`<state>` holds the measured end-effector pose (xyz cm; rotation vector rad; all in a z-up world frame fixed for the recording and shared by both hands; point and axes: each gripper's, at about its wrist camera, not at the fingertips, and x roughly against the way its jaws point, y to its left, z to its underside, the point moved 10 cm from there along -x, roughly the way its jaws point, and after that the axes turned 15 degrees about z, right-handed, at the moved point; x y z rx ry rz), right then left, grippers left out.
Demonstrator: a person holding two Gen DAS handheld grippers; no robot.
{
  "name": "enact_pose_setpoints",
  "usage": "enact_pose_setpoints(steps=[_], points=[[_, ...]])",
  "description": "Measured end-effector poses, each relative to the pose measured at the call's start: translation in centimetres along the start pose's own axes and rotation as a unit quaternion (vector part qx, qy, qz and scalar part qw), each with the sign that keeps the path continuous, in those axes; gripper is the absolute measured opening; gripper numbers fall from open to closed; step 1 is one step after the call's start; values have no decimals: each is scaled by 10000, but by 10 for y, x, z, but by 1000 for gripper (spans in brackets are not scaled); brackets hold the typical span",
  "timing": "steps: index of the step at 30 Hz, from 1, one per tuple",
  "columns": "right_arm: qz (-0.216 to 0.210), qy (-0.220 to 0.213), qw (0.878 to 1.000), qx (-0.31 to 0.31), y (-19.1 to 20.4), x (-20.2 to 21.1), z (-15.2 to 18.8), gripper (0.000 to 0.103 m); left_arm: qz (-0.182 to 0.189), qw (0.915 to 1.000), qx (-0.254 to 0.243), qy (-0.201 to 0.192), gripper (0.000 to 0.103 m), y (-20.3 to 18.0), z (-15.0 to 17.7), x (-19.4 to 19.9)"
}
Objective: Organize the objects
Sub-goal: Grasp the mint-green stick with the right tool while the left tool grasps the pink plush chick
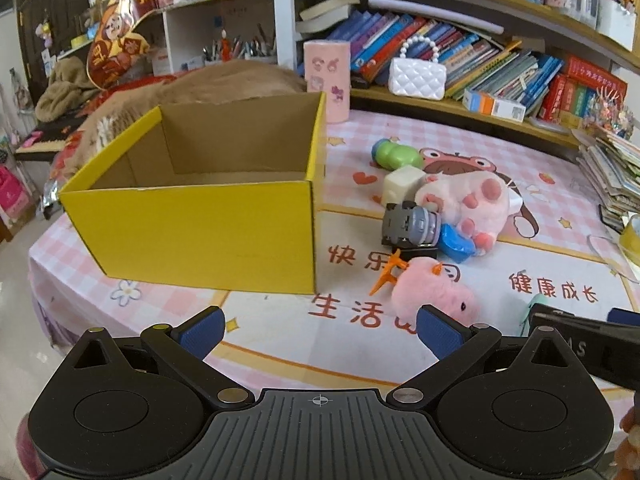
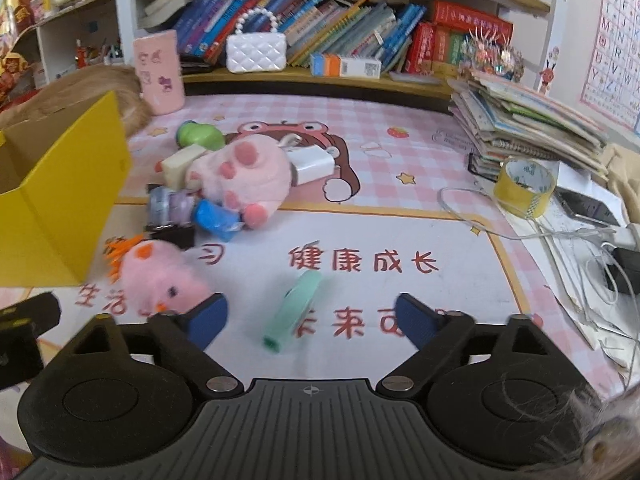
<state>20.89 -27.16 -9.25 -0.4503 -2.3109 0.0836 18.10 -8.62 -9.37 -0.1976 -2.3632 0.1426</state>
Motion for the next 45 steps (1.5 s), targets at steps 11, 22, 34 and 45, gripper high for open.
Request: enact_pose_setpoints(steps=[11, 22, 34, 45], points=[[-607, 586, 9962, 221, 20, -52, -2, 36, -119, 9998, 42, 154, 103, -13, -7, -18], [-1057, 201, 9941, 151, -8, -46, -21, 18, 341, 9991, 178, 197, 101, -47, -12, -43], [-1190, 68, 9929, 1, -35, -37, -26, 18, 351, 9990, 23, 290, 100, -60, -8, -81], [-1230, -28, 9923, 156, -37, -31, -24, 18, 369, 9971, 343, 574, 66, -58, -1, -106]])
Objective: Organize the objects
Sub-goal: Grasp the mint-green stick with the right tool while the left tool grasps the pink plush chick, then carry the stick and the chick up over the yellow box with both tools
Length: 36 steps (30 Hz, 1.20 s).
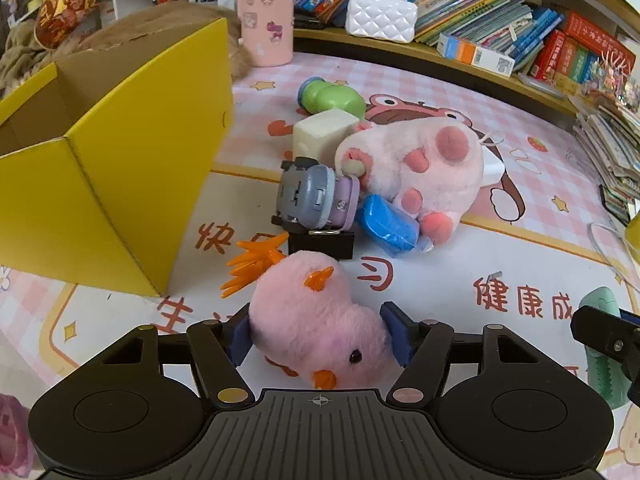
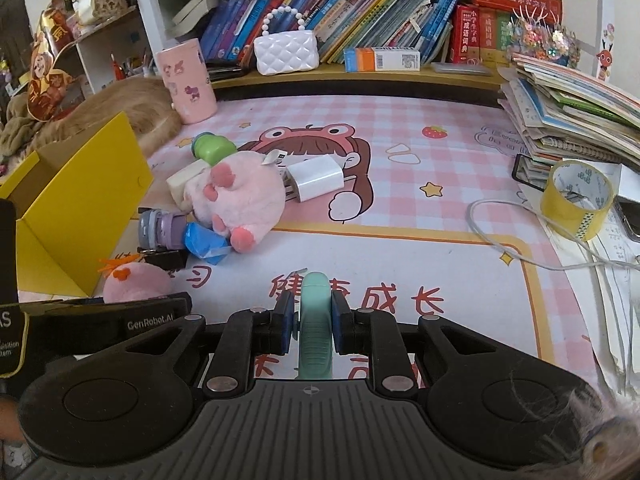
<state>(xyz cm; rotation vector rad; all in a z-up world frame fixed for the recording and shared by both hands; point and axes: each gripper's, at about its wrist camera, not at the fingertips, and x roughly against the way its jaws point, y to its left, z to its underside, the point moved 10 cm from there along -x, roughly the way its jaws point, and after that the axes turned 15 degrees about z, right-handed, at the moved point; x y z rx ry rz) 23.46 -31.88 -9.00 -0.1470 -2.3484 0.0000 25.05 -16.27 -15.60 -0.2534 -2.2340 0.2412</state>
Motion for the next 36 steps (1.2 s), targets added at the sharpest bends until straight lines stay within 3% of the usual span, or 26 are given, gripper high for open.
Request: enact_pose_setpoints(steps=[9, 16, 24, 36], points=[[5, 34, 10000, -66, 12, 7, 4, 18, 294, 9983, -108, -485, 66, -1, -6, 59], [-73, 2, 9999, 111, 52, 26, 16, 18, 291, 9968, -215, -711, 66, 21, 4, 100], [-171, -133, 9995, 234, 123, 60, 29, 18, 196, 9951, -181, -952, 66, 86, 12, 150], [-220, -241, 9978, 580, 223, 100, 64, 18, 197, 9951, -66, -968, 66, 171, 37, 199]])
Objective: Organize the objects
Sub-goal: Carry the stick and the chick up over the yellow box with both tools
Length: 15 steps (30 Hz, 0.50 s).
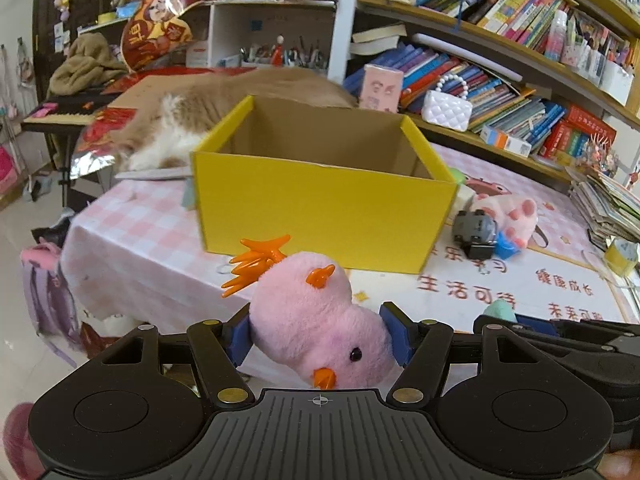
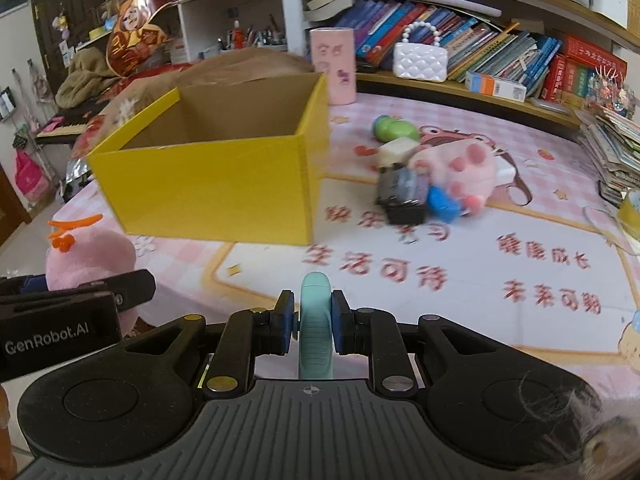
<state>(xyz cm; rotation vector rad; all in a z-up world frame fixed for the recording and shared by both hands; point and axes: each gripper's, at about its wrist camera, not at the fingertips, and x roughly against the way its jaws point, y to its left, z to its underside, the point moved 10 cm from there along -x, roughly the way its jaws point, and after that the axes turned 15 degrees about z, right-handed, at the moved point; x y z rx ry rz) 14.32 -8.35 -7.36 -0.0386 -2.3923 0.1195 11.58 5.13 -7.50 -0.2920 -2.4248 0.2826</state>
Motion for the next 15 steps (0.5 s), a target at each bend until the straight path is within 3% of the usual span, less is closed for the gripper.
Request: enact_pose_setpoints(steps=[15], points=[[-177, -107, 9992, -336, 74, 24, 6, 18, -111, 9990, -385, -217, 66, 56, -3, 46]])
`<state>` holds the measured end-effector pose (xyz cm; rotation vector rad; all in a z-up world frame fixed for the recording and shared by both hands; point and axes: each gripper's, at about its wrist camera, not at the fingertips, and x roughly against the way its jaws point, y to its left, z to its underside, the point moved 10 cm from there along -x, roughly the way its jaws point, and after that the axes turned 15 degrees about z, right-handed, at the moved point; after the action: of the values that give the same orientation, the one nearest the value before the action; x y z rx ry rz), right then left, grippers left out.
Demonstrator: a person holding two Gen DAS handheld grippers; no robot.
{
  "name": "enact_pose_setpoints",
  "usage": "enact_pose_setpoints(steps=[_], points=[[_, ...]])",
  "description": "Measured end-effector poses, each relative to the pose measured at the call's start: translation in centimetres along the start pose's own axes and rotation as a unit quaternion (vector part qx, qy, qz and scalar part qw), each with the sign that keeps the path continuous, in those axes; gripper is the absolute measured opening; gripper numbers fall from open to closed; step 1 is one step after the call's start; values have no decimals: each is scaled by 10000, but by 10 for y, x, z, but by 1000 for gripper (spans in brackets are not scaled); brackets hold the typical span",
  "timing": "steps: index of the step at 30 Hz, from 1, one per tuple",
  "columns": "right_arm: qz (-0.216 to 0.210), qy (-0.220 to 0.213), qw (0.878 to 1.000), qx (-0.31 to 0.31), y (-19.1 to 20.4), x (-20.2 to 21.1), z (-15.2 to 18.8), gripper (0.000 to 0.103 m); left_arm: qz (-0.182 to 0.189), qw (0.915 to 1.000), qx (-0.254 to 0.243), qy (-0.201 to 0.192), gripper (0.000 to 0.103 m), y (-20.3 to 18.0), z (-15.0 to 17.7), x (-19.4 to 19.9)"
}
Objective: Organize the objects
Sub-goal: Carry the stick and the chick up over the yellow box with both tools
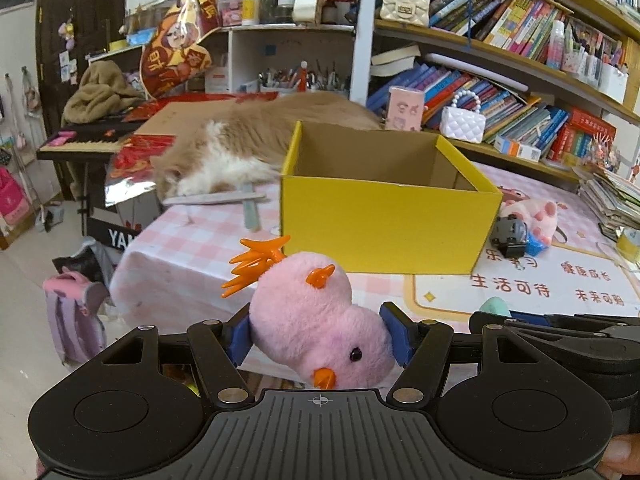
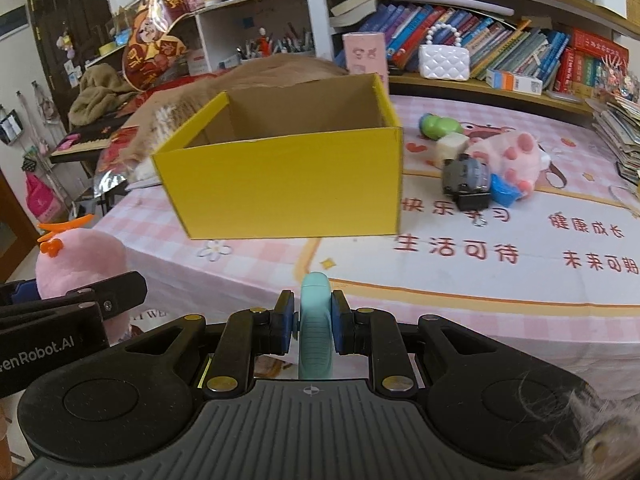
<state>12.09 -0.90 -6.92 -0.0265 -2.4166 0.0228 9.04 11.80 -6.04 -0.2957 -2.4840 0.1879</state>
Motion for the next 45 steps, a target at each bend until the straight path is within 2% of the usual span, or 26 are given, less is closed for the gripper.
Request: enact_pose_setpoints(steps=[17, 20, 23, 29, 35, 39, 45], points=[[1, -34, 9999, 135, 20, 6, -3, 18, 190, 9997, -51, -111, 66, 8, -5, 6], [-31, -100, 9999, 129, 20, 5, -9, 18, 213, 9994, -91, -261, 66, 6, -11, 6], [-36, -205, 9998, -7, 15, 3, -25, 18, 255, 9985, -164, -466, 66, 5, -28, 6], [-56, -766, 9969, -186, 9, 5, -85, 18, 324, 9950, -274, -902, 66, 6, -82, -3], [-84, -1191, 9928, -131, 6, -8, -140, 18, 356, 9920, -286, -1173, 66, 7, -128, -26], [-106, -1230, 9923, -75, 9, -31, -163, 18, 315, 9922, -313, -1166, 66, 11, -146, -52], [-186, -1116, 9931, 298, 20, -79, -175, 18, 226, 9959, -282, -826, 66, 19, -150, -98]])
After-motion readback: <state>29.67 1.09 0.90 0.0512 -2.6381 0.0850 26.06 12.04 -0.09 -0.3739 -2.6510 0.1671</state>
